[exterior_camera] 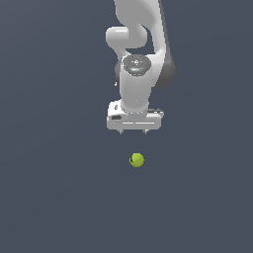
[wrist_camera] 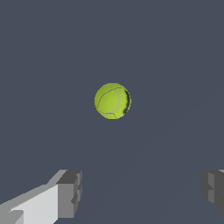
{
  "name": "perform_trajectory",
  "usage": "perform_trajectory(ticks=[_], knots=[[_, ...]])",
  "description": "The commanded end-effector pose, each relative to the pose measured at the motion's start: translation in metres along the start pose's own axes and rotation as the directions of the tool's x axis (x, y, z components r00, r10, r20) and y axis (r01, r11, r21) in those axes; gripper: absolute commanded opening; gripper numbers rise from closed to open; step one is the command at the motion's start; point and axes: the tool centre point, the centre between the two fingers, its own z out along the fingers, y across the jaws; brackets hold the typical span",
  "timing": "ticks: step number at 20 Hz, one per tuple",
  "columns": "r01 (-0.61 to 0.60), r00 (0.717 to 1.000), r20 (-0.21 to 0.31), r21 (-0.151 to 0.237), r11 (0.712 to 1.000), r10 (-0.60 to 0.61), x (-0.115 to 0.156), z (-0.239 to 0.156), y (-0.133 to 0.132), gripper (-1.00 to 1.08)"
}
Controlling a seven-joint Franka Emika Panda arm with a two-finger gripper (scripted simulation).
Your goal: Pick up the object and move it to a goal position.
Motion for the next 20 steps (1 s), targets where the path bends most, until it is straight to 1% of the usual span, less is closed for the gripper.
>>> perform_trajectory(ticks=[1, 7, 12, 16, 20], knots=[[-0.010, 1.000, 0.000, 0.000, 1.000, 0.010, 0.001, 0.001, 0.000, 1.00], [-0.072, 0.997, -0.003, 0.002, 0.997, 0.072, 0.007, 0.008, -0.002, 1.00], [-0.158, 0.987, -0.006, 0.004, 0.987, 0.158, 0.016, 0.017, -0.004, 1.00], [-0.248, 0.969, -0.010, 0.006, 0.969, 0.248, 0.025, 0.028, -0.007, 1.00], [-0.348, 0.937, -0.015, 0.007, 0.938, 0.348, 0.035, 0.040, -0.010, 1.00]])
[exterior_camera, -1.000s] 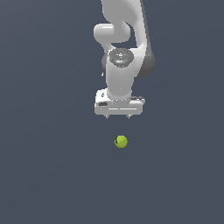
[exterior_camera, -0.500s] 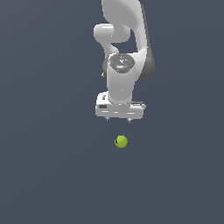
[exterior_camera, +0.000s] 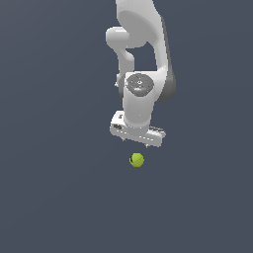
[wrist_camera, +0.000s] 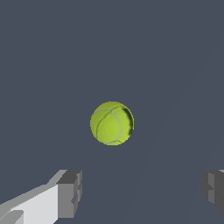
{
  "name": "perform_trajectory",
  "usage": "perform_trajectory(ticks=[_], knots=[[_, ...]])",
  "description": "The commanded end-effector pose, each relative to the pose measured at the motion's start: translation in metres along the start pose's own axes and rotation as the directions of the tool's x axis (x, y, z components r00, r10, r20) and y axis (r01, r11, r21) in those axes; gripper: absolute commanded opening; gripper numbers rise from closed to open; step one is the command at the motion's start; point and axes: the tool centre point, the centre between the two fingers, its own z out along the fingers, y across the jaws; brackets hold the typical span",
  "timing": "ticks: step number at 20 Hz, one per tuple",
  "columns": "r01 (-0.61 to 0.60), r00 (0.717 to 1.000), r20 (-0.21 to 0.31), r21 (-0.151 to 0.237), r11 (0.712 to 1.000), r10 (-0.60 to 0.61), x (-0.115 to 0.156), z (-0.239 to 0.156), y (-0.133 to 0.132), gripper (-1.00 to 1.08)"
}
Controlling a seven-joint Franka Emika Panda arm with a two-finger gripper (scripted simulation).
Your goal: Pick up the object and move it to a goal position.
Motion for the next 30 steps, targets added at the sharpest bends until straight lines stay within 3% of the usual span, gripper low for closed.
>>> perform_trajectory(ticks=[1, 15, 30], knots=[[-0.066, 0.998, -0.004, 0.000, 0.998, 0.066, 0.005, 0.008, -0.004, 1.00], [-0.333, 0.943, -0.024, 0.002, 0.943, 0.333, 0.025, 0.043, -0.018, 1.00], [-0.369, 0.929, -0.027, 0.002, 0.929, 0.369, 0.027, 0.062, -0.020, 1.00]])
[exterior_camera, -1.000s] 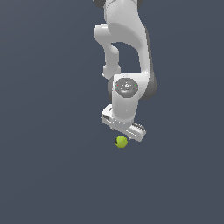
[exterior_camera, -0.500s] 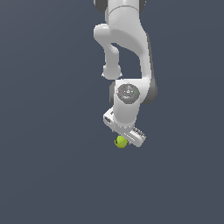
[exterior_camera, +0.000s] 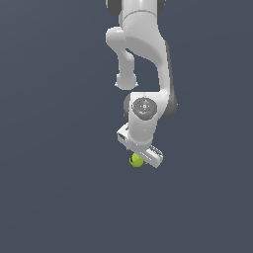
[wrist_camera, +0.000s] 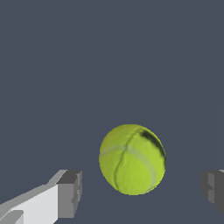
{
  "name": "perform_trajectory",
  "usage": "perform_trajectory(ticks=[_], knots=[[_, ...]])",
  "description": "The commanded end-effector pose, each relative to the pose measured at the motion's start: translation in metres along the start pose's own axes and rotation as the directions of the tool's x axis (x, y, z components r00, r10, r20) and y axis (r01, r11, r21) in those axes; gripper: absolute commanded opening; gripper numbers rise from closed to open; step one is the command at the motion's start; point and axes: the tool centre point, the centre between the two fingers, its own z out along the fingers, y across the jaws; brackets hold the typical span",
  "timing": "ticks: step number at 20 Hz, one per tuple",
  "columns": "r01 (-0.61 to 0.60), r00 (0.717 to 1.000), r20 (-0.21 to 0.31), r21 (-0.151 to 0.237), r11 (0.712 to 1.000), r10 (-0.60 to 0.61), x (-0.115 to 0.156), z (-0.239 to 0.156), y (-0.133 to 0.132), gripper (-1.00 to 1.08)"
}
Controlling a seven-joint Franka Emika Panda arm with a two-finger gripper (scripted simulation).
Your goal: Pick up the object and move it to a goal position.
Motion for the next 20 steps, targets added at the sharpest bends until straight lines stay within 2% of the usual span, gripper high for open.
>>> perform_trajectory(ticks=[1, 7, 12, 13, 20], knots=[[-0.001, 1.000, 0.001, -0.001, 1.000, 0.001, 0.000, 0.010, 0.001, 1.00], [-0.004, 1.000, 0.000, -0.001, 1.000, 0.004, -0.001, 0.038, 0.001, 1.00], [-0.004, 1.000, 0.000, -0.001, 1.000, 0.004, 0.000, 0.042, 0.000, 1.00], [-0.004, 1.000, 0.000, -0.001, 1.000, 0.004, 0.000, 0.042, 0.000, -1.00], [-0.004, 1.000, 0.000, -0.001, 1.000, 0.004, 0.000, 0.042, 0.000, -1.00]])
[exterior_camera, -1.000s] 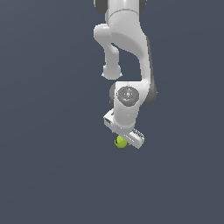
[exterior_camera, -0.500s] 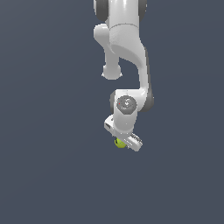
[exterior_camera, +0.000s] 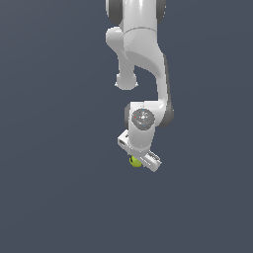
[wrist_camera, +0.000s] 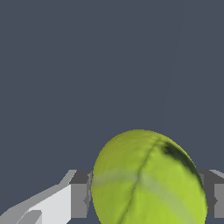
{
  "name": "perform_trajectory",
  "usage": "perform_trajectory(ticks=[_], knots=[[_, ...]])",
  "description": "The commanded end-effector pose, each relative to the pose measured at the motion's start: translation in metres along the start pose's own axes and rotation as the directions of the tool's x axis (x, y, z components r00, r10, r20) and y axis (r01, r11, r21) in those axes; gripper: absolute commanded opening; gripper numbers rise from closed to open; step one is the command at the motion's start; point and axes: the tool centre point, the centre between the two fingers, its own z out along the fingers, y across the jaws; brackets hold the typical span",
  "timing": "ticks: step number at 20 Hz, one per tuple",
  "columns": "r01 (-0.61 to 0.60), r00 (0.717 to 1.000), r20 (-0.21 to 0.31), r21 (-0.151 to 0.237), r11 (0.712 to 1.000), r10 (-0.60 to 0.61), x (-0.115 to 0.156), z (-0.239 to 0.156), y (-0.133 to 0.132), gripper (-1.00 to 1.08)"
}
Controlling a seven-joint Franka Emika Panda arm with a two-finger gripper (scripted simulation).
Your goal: Pick up the object and move it to a goal position.
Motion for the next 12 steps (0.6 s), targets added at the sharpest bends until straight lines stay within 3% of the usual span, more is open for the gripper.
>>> perform_trajectory(ticks=[1, 7, 12], knots=[[-0.001, 1.000, 0.000, 0.000, 1.000, 0.001, 0.000, 0.000, 0.000, -1.00], [0.011, 1.000, -0.005, 0.006, 1.000, -0.011, 0.002, -0.008, -0.004, -1.00], [0.057, 0.998, -0.026, 0.032, 0.998, -0.056, 0.008, -0.044, -0.020, -1.00]])
